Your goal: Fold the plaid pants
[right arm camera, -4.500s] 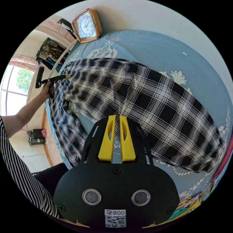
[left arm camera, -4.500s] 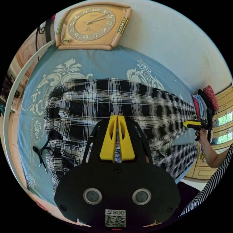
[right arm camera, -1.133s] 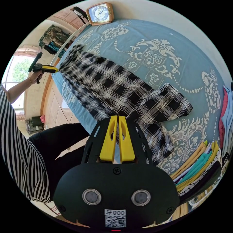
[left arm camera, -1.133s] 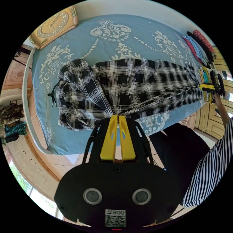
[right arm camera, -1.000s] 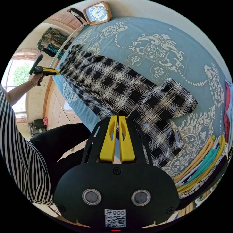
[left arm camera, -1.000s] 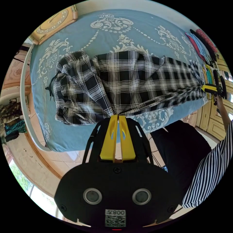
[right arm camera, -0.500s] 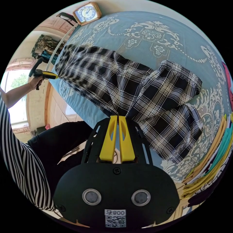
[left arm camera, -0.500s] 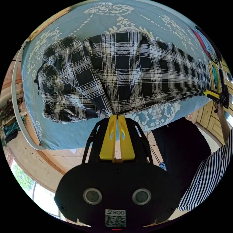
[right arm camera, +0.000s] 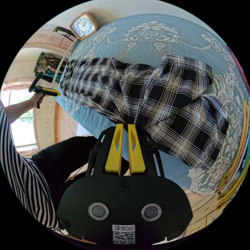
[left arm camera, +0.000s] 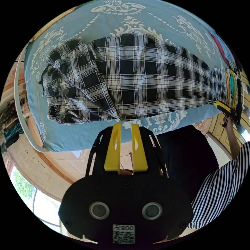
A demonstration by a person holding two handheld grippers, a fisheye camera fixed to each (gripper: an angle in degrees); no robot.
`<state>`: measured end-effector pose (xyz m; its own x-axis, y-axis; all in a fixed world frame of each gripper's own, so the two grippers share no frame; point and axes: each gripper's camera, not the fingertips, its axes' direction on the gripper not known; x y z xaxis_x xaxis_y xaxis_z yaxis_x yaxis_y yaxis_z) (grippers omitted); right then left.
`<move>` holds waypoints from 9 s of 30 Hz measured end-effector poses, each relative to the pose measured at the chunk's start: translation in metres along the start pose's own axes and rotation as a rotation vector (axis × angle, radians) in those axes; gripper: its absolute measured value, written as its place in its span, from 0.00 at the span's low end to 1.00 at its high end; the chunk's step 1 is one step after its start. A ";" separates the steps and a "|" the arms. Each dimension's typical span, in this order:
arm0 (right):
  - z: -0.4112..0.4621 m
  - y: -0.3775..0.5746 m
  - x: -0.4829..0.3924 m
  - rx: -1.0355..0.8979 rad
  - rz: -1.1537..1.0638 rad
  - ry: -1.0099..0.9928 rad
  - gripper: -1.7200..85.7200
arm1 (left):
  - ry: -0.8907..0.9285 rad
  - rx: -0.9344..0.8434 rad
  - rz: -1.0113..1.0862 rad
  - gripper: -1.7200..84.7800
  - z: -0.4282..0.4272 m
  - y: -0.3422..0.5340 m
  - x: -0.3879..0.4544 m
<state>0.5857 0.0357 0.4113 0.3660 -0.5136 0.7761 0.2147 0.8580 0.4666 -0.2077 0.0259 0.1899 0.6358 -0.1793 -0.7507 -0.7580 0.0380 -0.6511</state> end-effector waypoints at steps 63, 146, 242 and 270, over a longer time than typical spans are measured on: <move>-0.261 0.446 0.031 0.808 0.790 -0.479 0.03 | 0.378 0.259 1.120 0.09 0.232 -0.548 0.307; 0.000 0.155 0.340 0.327 0.333 -0.686 0.10 | 0.581 0.359 0.403 0.08 0.056 -0.197 0.066; 0.714 -0.383 0.450 -0.346 -0.890 -0.369 0.02 | 0.716 0.991 -0.869 0.09 0.008 0.578 -0.310; 0.489 -0.342 0.510 0.053 -0.536 -0.215 0.06 | 0.300 0.772 0.024 0.13 -0.106 0.288 -0.144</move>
<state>0.2561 -0.5222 0.8548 0.0256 -0.8706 0.4913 0.2715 0.4790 0.8348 -0.5330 -0.0410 0.1224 0.4722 -0.4202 -0.7749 -0.3886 0.6898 -0.6109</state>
